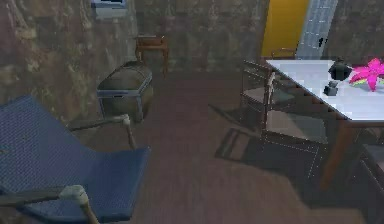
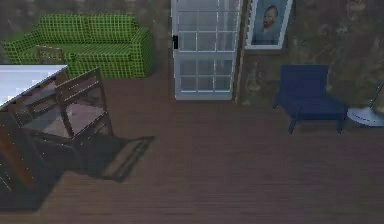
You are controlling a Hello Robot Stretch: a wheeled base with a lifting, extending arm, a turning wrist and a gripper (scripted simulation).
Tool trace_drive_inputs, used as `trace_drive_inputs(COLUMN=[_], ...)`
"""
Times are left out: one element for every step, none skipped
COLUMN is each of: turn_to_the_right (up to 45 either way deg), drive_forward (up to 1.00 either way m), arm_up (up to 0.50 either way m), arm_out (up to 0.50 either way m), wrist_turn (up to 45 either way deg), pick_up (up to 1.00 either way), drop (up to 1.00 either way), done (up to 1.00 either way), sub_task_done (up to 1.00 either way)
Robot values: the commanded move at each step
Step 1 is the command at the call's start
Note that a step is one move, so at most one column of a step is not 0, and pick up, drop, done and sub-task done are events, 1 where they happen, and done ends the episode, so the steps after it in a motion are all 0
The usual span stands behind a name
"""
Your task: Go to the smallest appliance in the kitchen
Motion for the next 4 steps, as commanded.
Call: trace_drive_inputs(turn_to_the_right=[6.0, 0.0, -6.0, 0.0], drive_forward=[0.0, 0.5, 0.0, 1.0], arm_up=[0.0, 0.0, 0.0, 0.0], arm_out=[0.0, 0.0, 0.0, 0.0], wrist_turn=[0.0, 0.0, 0.0, 0.0], pick_up=[0.0, 0.0, 0.0, 0.0], drop=[0.0, 0.0, 0.0, 0.0], done=[0.0, 0.0, 0.0, 0.0], sub_task_done=[0.0, 0.0, 0.0, 0.0])
